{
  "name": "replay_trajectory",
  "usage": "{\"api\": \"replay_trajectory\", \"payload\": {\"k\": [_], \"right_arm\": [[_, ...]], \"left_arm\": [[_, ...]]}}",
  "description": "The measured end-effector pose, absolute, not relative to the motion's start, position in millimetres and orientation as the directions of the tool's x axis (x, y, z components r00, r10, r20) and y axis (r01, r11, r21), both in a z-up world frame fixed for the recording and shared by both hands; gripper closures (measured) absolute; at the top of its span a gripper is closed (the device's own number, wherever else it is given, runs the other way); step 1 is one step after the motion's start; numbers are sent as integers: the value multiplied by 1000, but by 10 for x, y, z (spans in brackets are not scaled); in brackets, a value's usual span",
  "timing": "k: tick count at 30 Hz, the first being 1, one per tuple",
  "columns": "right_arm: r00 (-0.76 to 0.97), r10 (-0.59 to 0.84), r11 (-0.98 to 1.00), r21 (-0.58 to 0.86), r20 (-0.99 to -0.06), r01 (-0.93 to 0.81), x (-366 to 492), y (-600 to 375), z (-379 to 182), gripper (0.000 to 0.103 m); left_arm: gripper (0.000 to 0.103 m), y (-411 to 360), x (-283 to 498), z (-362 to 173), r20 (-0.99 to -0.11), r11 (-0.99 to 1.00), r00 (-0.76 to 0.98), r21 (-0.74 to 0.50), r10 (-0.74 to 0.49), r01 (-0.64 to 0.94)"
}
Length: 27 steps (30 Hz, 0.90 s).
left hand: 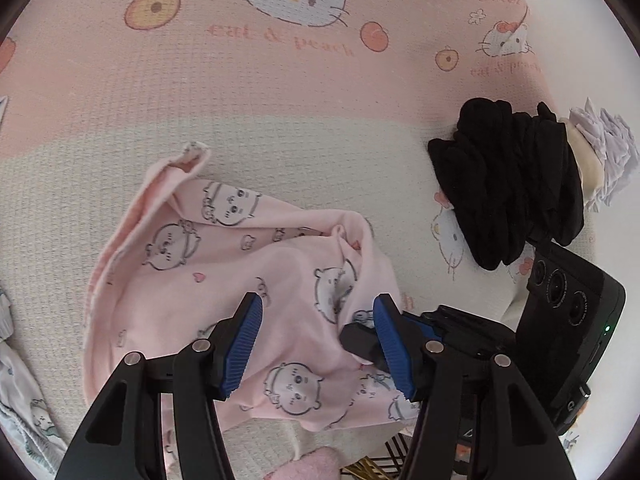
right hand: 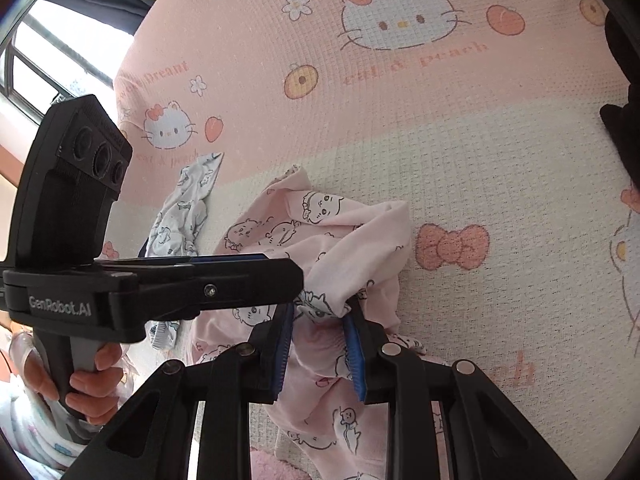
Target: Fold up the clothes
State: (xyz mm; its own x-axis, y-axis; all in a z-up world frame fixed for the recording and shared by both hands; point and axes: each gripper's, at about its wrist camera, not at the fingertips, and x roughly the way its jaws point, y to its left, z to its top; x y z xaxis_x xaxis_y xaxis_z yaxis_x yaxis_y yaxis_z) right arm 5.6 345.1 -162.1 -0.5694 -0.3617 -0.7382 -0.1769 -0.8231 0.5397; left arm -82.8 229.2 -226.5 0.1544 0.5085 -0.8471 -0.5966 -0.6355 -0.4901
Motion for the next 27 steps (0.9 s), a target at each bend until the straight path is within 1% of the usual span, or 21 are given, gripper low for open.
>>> {"api": "replay_trajectory", "payload": {"k": [4, 7, 8, 9, 10, 11, 14, 19, 24, 27], "right_arm": [[-563, -374, -825, 541, -737, -161, 46, 3410, -1636, 78], [-554, -380, -831, 536, -741, -147, 43, 3374, -1630, 78], [-551, -385, -831, 538, -740, -142, 46, 3373, -1625, 75], [-549, -389, -830, 540, -740, -140, 52, 3376, -1619, 71], [-549, -391, -826, 545, -739, -145, 67, 3395, -1610, 69], [-548, -394, -821, 550, -738, -150, 82, 3414, -1601, 65], [-545, -378, -826, 538, -749, -167, 131, 3462, -1553, 56], [-530, -269, -885, 424, -804, -194, 252, 3533, -1452, 55], [-512, -289, -870, 445, -809, -212, 301, 3598, -1554, 55], [-497, -276, -887, 417, -823, -199, 281, 3539, -1607, 55]], "left_arm": [[48, 2425, -783, -2246, -842, -613, 174, -499, 511, -613], [48, 2497, -759, -2247, -856, -601, 164, -469, 491, -648], [50, 2518, -745, -2252, -860, -593, 154, -454, 486, -665], [56, 2525, -730, -2252, -866, -590, 128, -430, 483, -684], [73, 2532, -716, -2253, -871, -586, 102, -406, 481, -701], [75, 2530, -711, -2264, -874, -589, 83, -390, 479, -708], [75, 2500, -745, -2322, -872, -589, 100, -404, 479, -700], [75, 2460, -800, -2386, -885, -603, 89, -381, 456, -700], [75, 2453, -818, -2405, -889, -609, 92, -379, 448, -697], [75, 2446, -822, -2403, -889, -611, 95, -382, 448, -693]]}}
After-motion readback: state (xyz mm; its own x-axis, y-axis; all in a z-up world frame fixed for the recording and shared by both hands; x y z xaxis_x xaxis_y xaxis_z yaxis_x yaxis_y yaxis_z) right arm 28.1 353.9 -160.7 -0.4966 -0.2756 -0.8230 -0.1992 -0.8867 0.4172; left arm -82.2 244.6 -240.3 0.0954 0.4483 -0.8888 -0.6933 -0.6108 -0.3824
